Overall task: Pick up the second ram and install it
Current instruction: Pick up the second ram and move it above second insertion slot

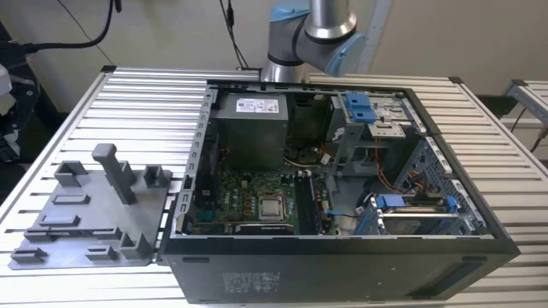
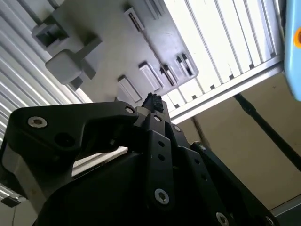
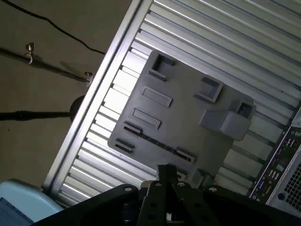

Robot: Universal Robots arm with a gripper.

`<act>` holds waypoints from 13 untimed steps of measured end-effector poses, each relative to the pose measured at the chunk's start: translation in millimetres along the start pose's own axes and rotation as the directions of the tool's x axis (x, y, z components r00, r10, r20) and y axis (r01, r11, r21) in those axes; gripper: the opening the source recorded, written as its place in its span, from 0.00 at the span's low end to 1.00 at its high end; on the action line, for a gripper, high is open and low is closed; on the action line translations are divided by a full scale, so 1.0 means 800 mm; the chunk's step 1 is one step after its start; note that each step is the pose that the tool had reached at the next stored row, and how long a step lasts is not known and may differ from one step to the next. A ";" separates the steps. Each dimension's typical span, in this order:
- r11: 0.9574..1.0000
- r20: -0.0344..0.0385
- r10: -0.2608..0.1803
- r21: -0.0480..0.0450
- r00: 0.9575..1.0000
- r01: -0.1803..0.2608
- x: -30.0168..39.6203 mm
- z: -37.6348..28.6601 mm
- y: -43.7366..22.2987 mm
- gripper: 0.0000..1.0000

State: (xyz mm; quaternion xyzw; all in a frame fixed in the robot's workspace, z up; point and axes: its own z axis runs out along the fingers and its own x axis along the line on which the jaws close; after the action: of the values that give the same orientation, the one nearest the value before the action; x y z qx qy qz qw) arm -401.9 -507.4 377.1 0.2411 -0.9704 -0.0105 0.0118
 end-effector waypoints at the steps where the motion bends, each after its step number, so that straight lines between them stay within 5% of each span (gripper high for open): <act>1: 1.000 -0.001 -0.017 0.001 1.000 0.017 0.0000 0.0000 0.0001 0.11; 6: 0.995 -0.006 -0.097 0.007 0.995 0.097 -0.0001 0.0001 0.0003 0.11; 13: 0.982 -0.014 -0.189 0.016 0.982 0.189 -0.0005 0.0002 0.0012 0.11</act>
State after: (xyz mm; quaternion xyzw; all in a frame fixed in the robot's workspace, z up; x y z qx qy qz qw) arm -402.0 -506.4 377.0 0.3322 -0.9431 -0.0015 0.0147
